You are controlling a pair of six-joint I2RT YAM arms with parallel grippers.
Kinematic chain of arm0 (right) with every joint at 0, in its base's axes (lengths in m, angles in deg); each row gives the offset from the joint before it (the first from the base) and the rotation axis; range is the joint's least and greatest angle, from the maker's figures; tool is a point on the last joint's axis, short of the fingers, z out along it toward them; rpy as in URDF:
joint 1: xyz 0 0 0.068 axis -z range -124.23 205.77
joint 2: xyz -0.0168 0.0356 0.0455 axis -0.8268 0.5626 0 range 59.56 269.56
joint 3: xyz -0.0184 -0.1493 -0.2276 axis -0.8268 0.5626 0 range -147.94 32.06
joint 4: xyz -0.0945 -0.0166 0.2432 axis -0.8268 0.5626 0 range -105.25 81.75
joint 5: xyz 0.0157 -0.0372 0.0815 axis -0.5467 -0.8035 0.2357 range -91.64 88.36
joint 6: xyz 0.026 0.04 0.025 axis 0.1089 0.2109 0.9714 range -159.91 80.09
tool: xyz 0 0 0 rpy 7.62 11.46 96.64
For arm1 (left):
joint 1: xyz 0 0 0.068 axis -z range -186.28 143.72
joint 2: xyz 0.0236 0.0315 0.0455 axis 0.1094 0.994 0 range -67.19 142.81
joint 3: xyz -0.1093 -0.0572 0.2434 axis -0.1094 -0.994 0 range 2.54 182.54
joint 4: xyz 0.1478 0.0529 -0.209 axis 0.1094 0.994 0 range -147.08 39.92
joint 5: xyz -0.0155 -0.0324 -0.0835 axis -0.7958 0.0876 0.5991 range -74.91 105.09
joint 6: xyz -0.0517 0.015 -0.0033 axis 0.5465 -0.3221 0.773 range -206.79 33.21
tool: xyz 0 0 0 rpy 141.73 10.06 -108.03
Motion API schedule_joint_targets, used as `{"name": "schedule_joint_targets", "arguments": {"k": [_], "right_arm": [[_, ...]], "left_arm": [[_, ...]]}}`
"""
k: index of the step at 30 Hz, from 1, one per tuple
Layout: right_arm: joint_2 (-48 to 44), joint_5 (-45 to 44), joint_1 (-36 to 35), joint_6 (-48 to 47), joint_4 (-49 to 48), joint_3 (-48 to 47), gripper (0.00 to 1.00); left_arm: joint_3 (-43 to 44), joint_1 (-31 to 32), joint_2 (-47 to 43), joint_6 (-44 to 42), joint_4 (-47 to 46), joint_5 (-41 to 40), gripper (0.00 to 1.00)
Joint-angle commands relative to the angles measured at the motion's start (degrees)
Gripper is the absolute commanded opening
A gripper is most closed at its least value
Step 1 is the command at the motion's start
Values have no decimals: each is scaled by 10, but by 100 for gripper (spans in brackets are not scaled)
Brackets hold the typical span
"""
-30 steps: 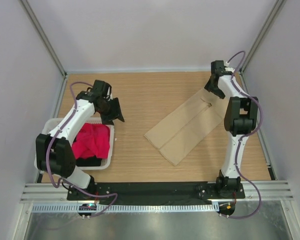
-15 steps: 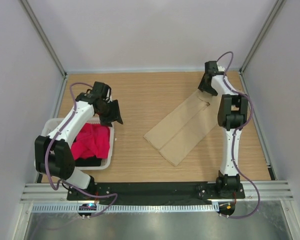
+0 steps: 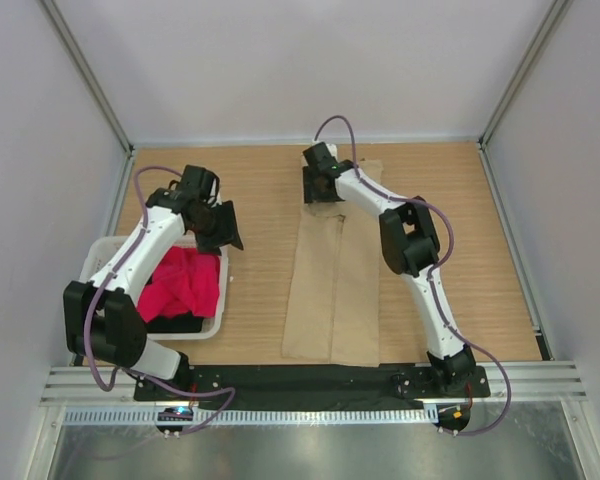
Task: Fold and stack the t-shirts
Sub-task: Fold the tshirt
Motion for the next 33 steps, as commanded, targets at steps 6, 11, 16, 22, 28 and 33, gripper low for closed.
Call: {"name": "schedule_joint_targets", "arguments": {"k": [6,11,16,22,28,33], "right_arm": [[1,24,5,-24,76,-43,74],[-43,9,14,-30,145,-117,77],[-184,35,21,-20,207,4,78],[-430,134,22,27,168,367,72],[-631,245,22,128,142,643,63],[-781,288,22,171,137,799,59]], "left_arm": [[-34,12,-37,-4,1,47,59],[-73,70,-46,17,-12,70,60],[-128,131,-54,46,-33,65,59],[-197,186,-68,93,-68,77,59],[-240,246,-65,160,-122,88,57],[-256,297,-47,199,-158,69,56]]}}
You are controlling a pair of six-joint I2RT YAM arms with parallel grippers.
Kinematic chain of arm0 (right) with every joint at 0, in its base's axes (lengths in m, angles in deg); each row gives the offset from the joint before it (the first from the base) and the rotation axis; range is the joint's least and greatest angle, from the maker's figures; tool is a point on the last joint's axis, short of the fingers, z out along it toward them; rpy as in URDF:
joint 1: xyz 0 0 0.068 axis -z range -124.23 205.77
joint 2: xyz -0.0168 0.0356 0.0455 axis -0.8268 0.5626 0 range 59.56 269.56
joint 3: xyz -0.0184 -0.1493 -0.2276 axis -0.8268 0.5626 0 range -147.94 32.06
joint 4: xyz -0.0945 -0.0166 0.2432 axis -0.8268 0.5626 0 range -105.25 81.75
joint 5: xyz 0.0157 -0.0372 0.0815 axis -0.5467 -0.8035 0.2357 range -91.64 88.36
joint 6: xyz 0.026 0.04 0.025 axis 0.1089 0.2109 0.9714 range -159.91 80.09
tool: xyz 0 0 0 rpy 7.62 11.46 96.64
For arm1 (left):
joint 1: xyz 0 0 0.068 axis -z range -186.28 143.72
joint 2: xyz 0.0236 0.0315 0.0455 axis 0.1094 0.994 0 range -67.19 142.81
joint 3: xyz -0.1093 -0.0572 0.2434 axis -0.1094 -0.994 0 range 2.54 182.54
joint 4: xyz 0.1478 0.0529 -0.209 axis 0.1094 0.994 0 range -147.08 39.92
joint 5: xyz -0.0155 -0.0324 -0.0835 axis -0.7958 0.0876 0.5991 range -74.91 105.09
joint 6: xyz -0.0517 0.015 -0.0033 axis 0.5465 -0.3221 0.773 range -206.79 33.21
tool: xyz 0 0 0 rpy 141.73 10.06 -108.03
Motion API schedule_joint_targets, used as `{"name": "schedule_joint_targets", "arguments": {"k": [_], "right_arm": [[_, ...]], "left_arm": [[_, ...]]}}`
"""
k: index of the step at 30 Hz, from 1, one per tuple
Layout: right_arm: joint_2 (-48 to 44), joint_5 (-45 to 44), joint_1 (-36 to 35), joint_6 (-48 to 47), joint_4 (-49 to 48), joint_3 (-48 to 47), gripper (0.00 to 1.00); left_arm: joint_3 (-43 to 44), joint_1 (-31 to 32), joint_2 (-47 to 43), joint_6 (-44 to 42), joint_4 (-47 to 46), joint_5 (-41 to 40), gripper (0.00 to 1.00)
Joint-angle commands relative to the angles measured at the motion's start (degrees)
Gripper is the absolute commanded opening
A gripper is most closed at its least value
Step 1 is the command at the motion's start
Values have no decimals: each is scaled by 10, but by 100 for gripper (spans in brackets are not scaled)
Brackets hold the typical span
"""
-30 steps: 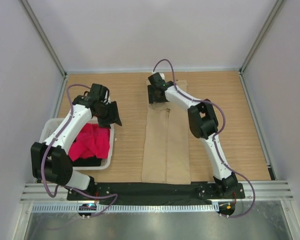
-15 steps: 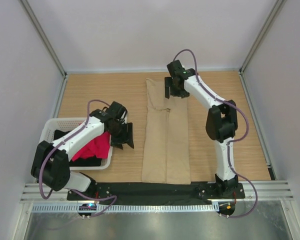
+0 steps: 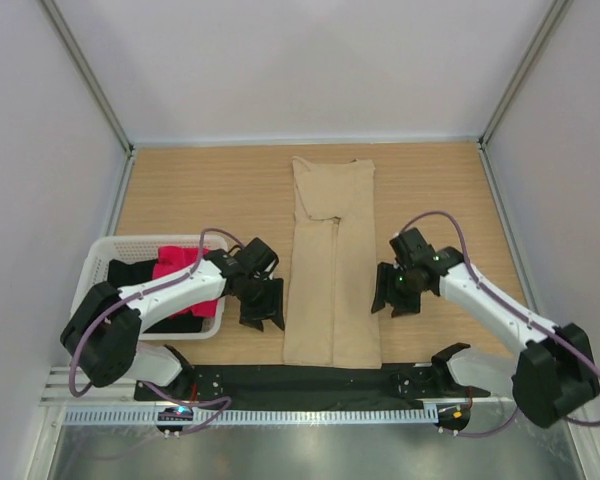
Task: Fold and stack the t-shirts
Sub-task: Fold the tshirt
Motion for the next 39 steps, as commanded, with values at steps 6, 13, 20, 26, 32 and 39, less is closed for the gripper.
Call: {"name": "schedule_joint_targets", "arguments": {"k": [6,13,20,26,32,39], "right_arm": [[-130,62,0,77,-7,127,56],[-133,47,-1,110,-43,160,56],[-115,63,-1,113,-58,186,52],[-112,94,0,108,-72,204,49],[-118,110,-1,101,-74,230,47],[-134,117,-1,104,-79,255,46]], "left_arm": [[-22,33,28,53,-85,-16,56],[-14,39,54,53,-104,-33,55],[-7,41,83,54,-109,-25,52],[-26,53,97,67,-125,-8,49],[-32,77,100,84,-129,-10,49],[-44,83,91,91,-117,-21,49]]}}
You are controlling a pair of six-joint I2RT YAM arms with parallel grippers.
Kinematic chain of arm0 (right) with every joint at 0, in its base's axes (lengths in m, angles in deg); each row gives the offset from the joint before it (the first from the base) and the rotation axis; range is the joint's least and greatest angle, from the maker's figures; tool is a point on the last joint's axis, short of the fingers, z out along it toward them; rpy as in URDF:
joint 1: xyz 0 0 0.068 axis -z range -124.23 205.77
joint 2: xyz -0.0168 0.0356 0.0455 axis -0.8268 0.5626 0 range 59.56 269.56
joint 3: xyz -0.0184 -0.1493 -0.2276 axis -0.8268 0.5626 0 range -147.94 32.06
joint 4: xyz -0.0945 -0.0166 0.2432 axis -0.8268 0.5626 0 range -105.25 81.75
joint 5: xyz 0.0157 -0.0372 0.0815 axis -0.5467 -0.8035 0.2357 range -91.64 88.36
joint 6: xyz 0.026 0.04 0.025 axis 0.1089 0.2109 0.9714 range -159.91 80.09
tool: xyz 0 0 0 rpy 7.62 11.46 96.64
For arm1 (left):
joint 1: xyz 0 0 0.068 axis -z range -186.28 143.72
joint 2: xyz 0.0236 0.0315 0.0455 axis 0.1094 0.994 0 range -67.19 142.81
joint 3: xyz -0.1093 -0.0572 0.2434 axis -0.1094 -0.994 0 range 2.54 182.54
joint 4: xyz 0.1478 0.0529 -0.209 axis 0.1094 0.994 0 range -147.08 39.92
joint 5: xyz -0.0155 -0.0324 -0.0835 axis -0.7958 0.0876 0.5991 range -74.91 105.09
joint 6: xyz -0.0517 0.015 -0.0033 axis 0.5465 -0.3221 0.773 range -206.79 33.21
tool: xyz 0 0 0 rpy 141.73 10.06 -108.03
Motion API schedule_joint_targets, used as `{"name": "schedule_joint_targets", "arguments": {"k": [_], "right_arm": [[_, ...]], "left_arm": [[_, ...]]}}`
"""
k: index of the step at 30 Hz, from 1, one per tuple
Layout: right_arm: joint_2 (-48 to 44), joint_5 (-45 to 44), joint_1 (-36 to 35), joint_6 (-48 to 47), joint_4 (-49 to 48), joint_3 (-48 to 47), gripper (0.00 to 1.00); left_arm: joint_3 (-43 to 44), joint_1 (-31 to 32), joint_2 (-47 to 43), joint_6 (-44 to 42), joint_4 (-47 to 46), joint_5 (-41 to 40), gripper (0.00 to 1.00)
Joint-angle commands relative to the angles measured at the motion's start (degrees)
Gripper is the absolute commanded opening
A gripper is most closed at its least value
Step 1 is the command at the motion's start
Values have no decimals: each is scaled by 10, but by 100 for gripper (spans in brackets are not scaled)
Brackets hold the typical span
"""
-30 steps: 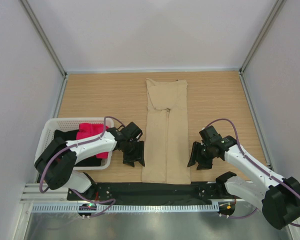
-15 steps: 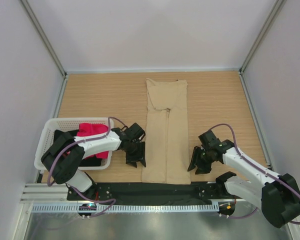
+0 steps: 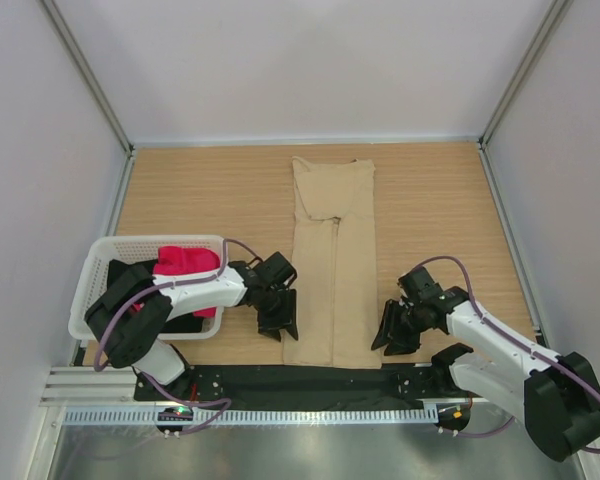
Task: Fold and stack the t-shirts
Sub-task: Fold the tshirt
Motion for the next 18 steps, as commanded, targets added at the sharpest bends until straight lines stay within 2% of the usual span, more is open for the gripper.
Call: {"name": "schedule_joint_targets", "arguments": {"k": [1,18], "right_arm": [[-5,-6,0,-2,-7,25,46],[13,-20,0,-1,-30,33,42]], "left_arm": [[-26,7,2,7,4,-18,48],[-54,25,10,29,-33,-24,33]]}}
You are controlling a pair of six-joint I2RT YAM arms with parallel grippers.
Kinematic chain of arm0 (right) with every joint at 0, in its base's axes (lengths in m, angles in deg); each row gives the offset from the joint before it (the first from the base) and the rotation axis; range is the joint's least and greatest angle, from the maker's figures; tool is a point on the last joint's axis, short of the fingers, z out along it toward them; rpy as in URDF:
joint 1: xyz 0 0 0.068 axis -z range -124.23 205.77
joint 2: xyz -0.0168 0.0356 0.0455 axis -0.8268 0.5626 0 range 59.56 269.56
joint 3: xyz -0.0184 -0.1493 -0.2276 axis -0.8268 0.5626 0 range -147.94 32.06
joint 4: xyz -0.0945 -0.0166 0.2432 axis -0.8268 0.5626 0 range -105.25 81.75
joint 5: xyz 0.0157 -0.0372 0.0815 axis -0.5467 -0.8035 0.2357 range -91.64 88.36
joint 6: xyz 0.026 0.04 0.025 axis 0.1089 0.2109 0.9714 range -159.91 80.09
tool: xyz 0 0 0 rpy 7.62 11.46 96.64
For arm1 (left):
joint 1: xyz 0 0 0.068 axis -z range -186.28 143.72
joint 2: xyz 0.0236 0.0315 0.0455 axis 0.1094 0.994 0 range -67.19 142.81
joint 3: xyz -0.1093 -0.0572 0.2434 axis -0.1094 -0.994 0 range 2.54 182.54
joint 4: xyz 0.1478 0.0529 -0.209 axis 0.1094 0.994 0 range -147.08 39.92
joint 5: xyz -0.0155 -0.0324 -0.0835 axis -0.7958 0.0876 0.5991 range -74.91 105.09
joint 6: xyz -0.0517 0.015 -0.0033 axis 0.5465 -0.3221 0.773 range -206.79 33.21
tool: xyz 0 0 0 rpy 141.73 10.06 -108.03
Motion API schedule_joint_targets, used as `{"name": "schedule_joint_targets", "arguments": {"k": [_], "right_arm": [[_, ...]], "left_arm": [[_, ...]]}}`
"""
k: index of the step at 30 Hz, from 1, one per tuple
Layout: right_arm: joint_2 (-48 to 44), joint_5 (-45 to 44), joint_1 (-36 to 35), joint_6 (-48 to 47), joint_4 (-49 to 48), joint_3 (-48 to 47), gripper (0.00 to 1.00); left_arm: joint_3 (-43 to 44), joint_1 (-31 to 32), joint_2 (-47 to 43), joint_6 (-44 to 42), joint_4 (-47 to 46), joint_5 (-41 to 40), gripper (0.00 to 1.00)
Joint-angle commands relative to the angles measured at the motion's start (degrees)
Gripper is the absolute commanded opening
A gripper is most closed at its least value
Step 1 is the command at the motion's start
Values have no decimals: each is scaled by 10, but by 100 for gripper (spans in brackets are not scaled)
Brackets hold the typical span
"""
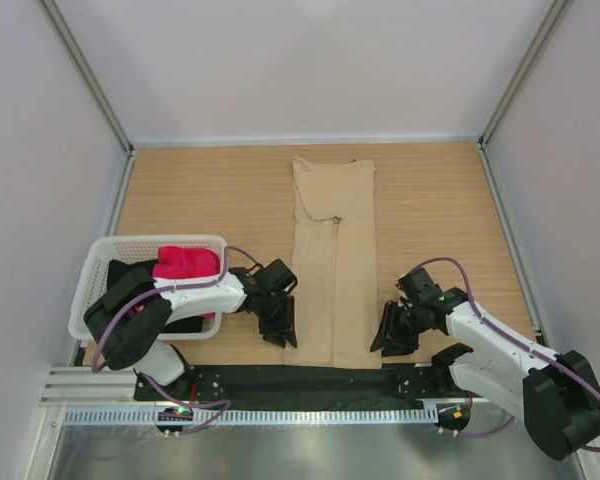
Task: Fold and stack the t-shirts
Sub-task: Fold the tshirt
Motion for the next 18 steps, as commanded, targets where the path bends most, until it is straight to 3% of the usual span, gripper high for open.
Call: {"name": "schedule_joint_targets", "arguments": {"k": [1,4,7,9,11,12,18], "right_arm": [[17,-46,-1,1,-17,23,42],[25,-49,-1,3,-25,23,39],[26,-55,-1,8,-30,23,29],[20,-58,0,13,-32,21,15],[1,-58,-1,14,-33,16,1],[-13,-58,0,15,-31,13,1],[-99,-71,0,33,3,-49,1]], "left_arm": [[-29,6,17,-2,-9,-43,32],[-32,6,17,-1,-13,-42,31],[-31,6,20,-2,-19,-40,24],[-30,5,19,-2,-20,-40,17],[-28,5,11,-2,-20,-40,4],[-26,5,-3,-2,-19,-41,0],[41,7,-65,-17,46,-84,0]]}}
